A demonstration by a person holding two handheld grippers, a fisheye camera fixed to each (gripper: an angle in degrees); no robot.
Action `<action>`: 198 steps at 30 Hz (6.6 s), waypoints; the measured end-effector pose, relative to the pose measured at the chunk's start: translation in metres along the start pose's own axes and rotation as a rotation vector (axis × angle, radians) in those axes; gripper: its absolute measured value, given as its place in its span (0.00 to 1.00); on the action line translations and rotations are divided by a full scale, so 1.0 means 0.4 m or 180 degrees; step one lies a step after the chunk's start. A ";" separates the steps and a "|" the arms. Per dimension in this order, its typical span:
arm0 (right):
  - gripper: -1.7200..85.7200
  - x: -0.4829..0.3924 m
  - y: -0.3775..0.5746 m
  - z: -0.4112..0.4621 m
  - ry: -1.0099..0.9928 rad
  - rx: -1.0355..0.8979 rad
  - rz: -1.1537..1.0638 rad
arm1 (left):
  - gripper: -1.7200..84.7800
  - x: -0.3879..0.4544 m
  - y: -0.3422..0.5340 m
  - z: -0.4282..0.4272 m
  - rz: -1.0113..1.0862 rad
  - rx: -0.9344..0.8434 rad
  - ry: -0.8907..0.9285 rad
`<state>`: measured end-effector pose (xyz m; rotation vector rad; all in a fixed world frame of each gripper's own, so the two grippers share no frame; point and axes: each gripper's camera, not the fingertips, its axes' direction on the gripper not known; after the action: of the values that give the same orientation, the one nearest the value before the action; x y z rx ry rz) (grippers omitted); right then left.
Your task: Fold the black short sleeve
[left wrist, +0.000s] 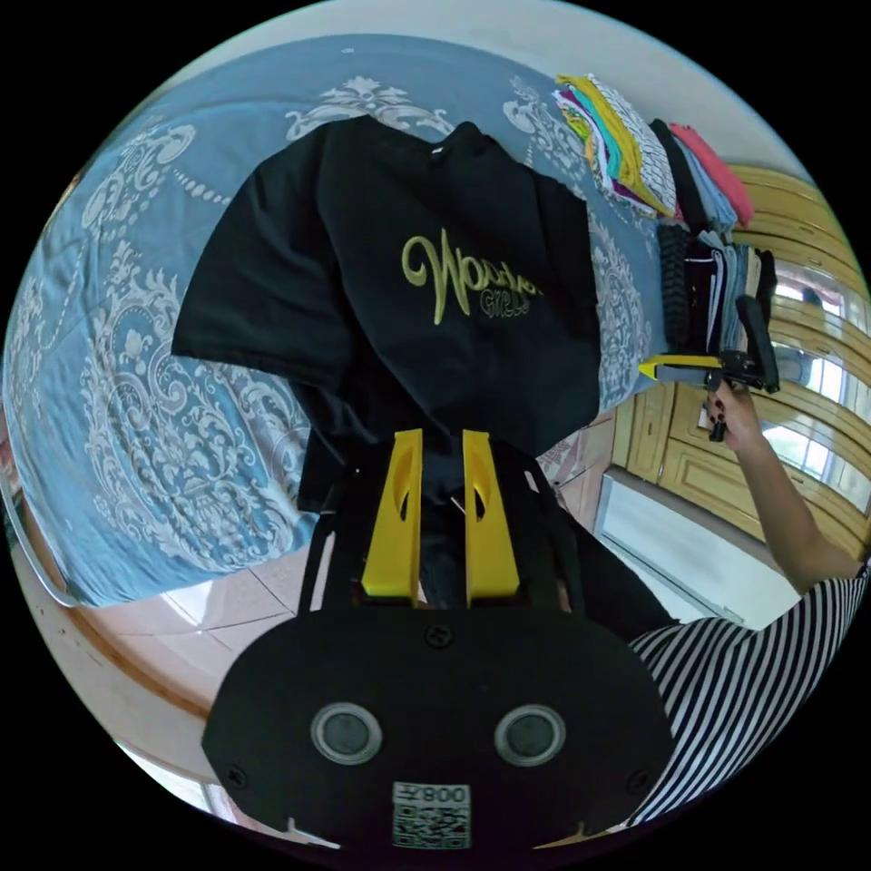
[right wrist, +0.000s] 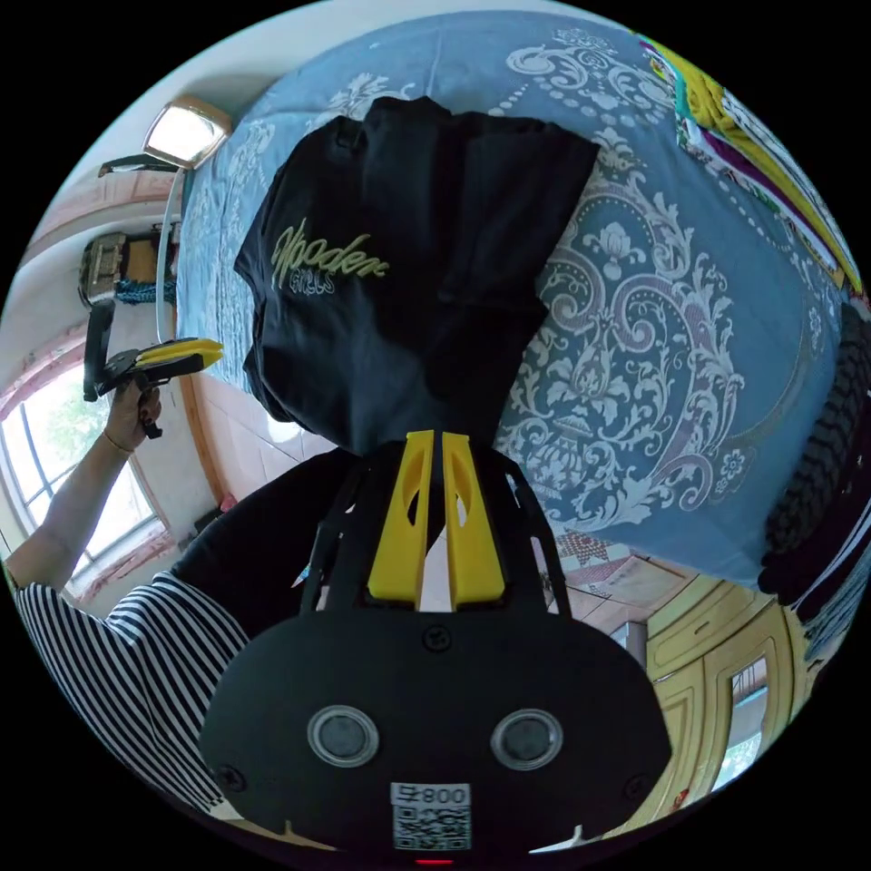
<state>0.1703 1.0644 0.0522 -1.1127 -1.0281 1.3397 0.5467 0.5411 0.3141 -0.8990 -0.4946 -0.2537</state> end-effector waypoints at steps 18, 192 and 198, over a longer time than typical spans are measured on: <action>0.09 0.136 -0.241 0.263 -0.0573 0.0071 0.0619 | 0.13 -0.266 0.255 0.210 -0.0729 -0.0268 -0.0408; 0.02 0.198 -0.405 1.117 -0.2021 0.1508 0.0919 | 0.04 -0.957 1.913 -0.415 -0.1472 0.1594 0.1238; 0.02 0.180 -0.400 1.097 -0.1936 0.1588 0.0739 | 0.03 -0.969 2.005 -0.422 -0.1310 0.1723 0.1399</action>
<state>-0.2293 1.1518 0.2892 -0.4573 -0.9149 2.0583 0.5948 0.8925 -0.5202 -0.1919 -0.3069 -0.6417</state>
